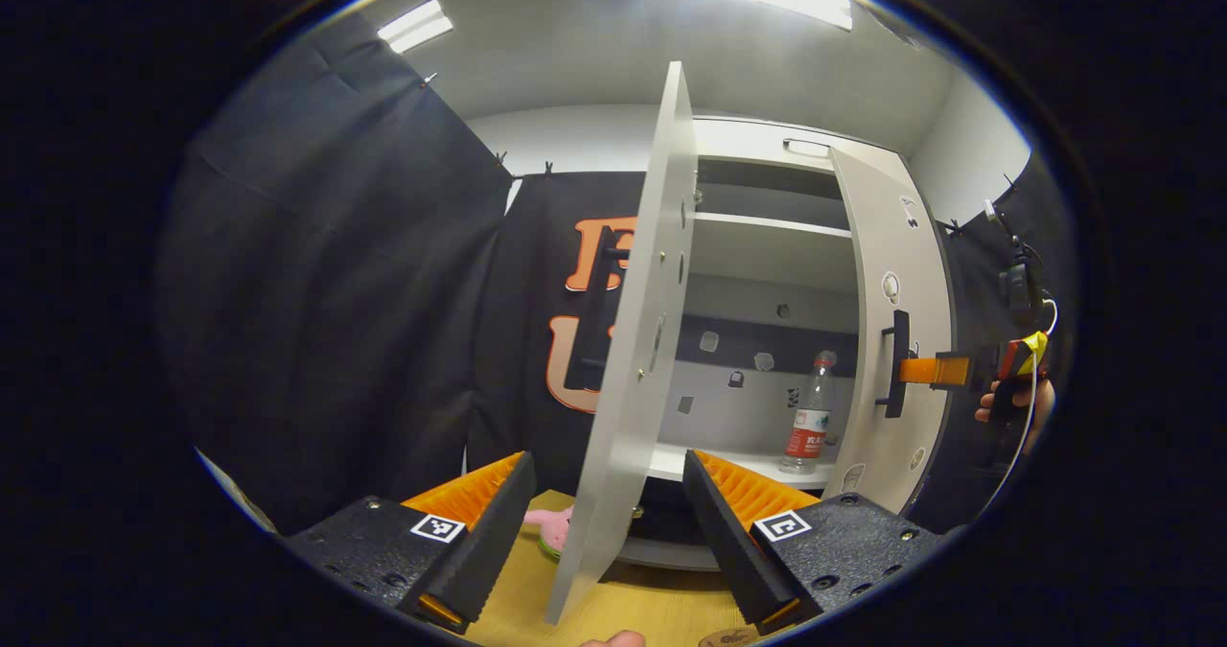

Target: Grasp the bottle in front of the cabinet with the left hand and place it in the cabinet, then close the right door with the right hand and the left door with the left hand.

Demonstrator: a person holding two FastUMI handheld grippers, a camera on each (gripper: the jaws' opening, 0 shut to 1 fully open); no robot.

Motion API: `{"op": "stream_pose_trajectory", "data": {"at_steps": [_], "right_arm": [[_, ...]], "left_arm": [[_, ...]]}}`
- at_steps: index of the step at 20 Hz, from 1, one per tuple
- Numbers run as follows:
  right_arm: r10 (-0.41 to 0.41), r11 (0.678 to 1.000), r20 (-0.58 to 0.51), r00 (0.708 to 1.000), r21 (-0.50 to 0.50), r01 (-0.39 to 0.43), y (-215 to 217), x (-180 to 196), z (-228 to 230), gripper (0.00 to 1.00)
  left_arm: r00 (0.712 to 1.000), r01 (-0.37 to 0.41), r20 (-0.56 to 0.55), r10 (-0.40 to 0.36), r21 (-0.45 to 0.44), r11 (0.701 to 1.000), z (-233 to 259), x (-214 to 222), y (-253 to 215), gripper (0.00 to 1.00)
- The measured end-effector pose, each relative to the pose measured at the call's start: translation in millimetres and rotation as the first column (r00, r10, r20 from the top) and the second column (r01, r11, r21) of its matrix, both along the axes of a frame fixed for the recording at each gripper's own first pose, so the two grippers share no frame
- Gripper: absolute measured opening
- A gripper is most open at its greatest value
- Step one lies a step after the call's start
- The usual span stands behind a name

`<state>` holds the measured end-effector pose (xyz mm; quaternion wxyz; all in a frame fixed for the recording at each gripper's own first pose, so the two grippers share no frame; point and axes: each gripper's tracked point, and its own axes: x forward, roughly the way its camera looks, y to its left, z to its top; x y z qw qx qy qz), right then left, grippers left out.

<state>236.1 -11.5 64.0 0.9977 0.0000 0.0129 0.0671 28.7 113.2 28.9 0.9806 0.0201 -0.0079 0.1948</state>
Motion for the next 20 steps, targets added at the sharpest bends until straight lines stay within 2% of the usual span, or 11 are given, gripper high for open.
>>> {"op": "stream_pose_trajectory", "data": {"at_steps": [1, 4, 9, 12, 13, 15, 16, 19, 20], "right_arm": [[-0.002, 1.000, -0.001, 1.000, -0.002, 0.002, 1.9, 1.8, -0.5, 0.96], [-0.003, 1.000, -0.003, 1.000, 0.004, 0.003, 5.2, 8.2, -3.2, 0.96], [-0.011, 1.000, -0.006, 1.000, 0.008, 0.011, -0.5, 5.7, -5.1, 0.96], [-0.024, 1.000, 0.000, 1.000, 0.000, 0.024, -12.0, -13.4, -8.1, 0.96], [-0.022, 1.000, 0.001, 1.000, 0.006, 0.022, -15.2, -21.5, -9.1, 0.96], [-0.029, 1.000, -0.002, 1.000, 0.011, 0.029, -24.2, -32.9, -13.3, 0.96], [-0.033, 0.999, -0.008, 0.999, 0.013, 0.033, -29.0, -39.6, -17.2, 0.96], [-0.044, 0.999, -0.007, 0.999, 0.025, 0.044, -40.0, -49.9, -27.0, 0.96], [-0.051, 0.998, -0.020, 0.998, 0.024, 0.052, -44.6, -54.5, -32.5, 0.96]], "left_arm": [[1.000, -0.027, 0.005, 0.027, 0.001, 1.000, 3.7, -6.4, 5.7, 0.94], [0.994, -0.102, 0.033, 0.102, 0.001, 0.995, 18.7, -22.6, 25.5, 0.94], [0.979, -0.199, 0.049, 0.196, 0.068, 0.978, 37.6, -24.4, 65.1, 0.94], [0.980, -0.189, 0.079, 0.183, 0.075, 0.979, 53.5, -1.8, 77.0, 0.92], [0.982, -0.176, 0.084, 0.171, 0.066, 0.982, 56.2, 8.6, 79.7, 0.94], [0.985, -0.151, 0.089, 0.147, 0.044, 0.988, 57.1, 29.3, 82.5, 0.92], [0.986, -0.145, 0.096, 0.140, 0.042, 0.989, 58.4, 36.8, 85.5, 0.94], [0.983, -0.144, 0.127, 0.132, 0.090, 0.986, 69.3, 44.9, 90.0, 0.94], [0.983, -0.142, 0.133, 0.127, 0.113, 0.983, 74.2, 45.2, 86.3, 0.92]]}}
